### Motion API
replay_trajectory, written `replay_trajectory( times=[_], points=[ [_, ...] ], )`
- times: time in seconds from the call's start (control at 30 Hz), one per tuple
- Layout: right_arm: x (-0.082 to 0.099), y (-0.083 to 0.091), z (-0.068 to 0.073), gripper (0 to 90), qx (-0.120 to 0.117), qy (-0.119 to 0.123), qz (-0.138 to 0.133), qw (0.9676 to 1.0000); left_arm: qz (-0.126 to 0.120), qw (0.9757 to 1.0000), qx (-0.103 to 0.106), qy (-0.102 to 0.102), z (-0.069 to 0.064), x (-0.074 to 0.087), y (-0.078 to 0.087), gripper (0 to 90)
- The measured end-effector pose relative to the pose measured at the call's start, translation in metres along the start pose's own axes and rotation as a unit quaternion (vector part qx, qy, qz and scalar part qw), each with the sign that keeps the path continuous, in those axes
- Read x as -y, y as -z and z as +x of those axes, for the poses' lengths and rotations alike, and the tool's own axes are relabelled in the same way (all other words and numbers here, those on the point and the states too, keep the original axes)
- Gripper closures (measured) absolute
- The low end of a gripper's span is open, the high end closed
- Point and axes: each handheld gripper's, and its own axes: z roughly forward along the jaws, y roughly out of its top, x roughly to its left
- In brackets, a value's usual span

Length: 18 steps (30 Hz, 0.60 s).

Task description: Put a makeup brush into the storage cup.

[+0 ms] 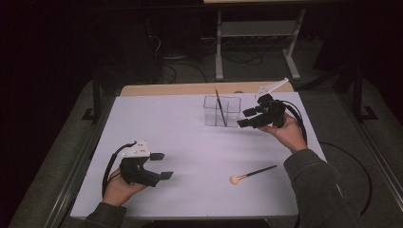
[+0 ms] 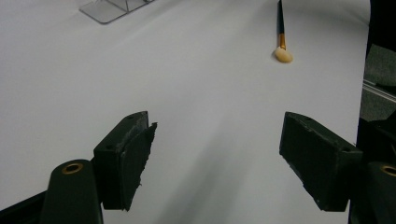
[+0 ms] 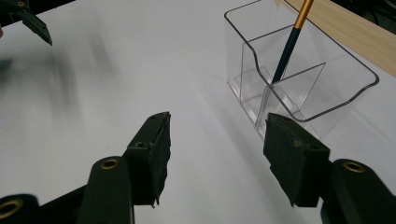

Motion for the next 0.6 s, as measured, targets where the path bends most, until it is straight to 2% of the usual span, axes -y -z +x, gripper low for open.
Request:
replay_trajectory(
  times=[0.17,0.6],
  points=[
    [0.003,0.003,0.003,40.0,0.000,0.003,-0.006,1.0000,-0.001,1.0000,-0.001,0.005,0.000,0.001,0.001,24.4],
    [0.012,0.006,0.013,39.3,-0.005,0.010,-0.002,0.9999,-0.003,1.0000,0.000,0.000,0.000,-0.001,0.002,24.3]
  ],
)
